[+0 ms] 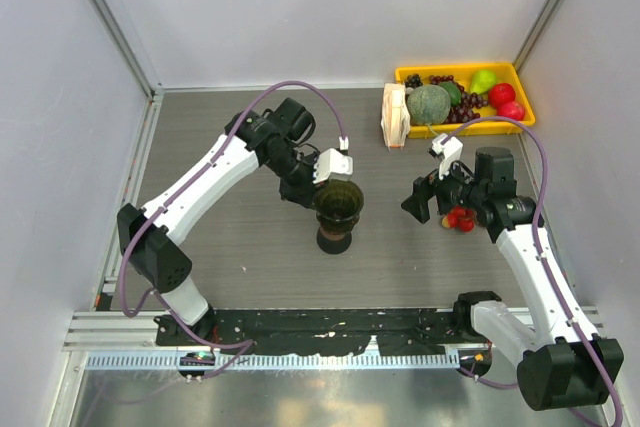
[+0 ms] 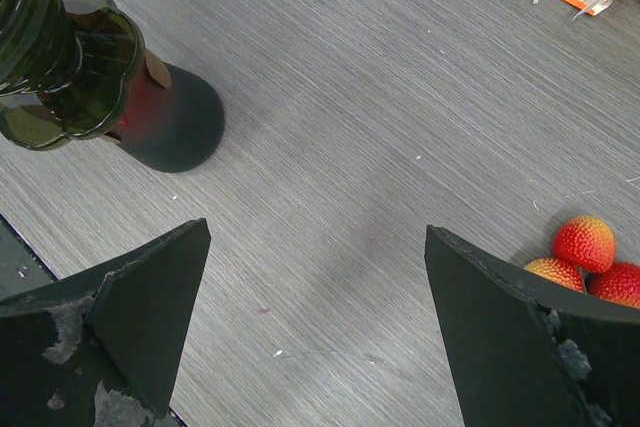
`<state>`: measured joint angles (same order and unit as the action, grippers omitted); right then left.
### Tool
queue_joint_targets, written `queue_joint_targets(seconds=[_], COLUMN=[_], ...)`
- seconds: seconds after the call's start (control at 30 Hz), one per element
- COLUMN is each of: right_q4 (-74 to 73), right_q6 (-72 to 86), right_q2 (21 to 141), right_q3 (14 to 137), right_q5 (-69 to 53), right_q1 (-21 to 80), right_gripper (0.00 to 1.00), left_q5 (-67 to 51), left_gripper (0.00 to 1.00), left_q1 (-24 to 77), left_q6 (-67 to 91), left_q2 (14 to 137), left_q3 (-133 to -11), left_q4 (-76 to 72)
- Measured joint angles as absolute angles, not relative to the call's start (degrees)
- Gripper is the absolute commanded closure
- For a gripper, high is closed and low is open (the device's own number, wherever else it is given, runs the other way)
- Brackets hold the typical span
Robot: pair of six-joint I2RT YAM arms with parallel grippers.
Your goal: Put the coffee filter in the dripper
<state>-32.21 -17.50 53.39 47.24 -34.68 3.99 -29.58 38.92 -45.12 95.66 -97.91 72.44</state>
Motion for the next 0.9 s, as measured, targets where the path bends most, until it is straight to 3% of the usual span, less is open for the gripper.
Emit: queue_joint_targets(seconds=[0.57,0.83,0.9], right_q4=[-32.2,-32.2,-32.2], right_q6=[-17.5,-17.5,-17.5], right_q2=[53.4,53.4,53.4], right_q3=[47.2,47.2,47.2], right_q5=[-34.7,-34.7,-34.7], right_q1=[4.0,4.0,4.0], right_gripper=[0.05,0.05,0.04], left_q5=[-29.1,-29.0,-29.0], left_gripper=[0.83,0.53,0.39], left_q1=[38.9,38.9,38.9], left_q6=[-45.5,-45.7,-45.7], left_q2=[95.7,95.6,95.6], left_q3=[-97.3,-96.7,-96.6], left_q4=[72.7,72.7,72.7])
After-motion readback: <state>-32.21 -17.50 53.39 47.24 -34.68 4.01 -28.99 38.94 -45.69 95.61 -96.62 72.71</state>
